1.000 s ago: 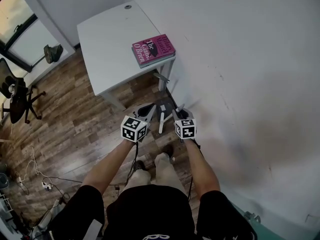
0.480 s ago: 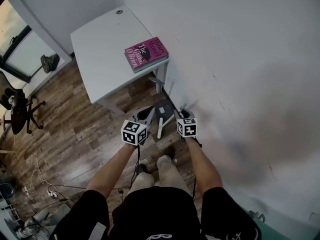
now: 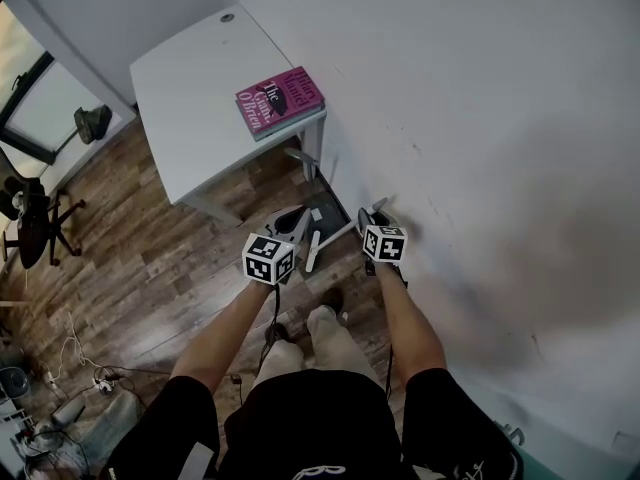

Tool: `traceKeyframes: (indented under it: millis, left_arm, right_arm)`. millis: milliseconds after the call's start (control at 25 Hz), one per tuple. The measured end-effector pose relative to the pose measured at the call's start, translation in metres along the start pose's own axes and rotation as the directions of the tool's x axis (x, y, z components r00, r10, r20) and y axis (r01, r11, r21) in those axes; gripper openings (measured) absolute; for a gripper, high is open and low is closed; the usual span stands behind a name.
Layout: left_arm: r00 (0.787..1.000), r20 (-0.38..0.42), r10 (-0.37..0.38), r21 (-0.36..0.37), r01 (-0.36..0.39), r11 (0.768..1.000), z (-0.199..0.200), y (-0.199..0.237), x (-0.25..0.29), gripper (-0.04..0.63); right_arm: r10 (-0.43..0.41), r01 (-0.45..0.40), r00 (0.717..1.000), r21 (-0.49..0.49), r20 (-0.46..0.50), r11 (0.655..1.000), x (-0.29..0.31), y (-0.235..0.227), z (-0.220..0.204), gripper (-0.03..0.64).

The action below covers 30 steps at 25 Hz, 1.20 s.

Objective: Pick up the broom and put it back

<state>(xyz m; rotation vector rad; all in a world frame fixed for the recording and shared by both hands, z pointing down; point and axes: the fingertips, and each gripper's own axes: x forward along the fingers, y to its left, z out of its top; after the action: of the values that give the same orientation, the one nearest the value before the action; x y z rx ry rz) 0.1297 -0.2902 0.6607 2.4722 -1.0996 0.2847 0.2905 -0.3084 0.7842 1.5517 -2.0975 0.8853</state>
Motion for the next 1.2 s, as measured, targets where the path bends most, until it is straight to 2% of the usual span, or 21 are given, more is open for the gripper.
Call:
traceKeyframes:
  millis: [520,1200]
  left_arm:
    - [1.000,0.023,-0.004,-0.014,0.004,1.000,-0.007,-0.017,0.020,0.021]
    - [1.000,0.009,-0.019,0.002,0.019,1.000,-0.012,-0.031,0.019,0.021]
  right_arm:
    - [-0.073,0.073,0.997,0.035,0.002,0.997,-0.006,-0.047,-0.004,0.115]
    - [-0.088,0.088,0.996,0.074,0.002,0.993,-0.033,-0.061,-0.016,0.115]
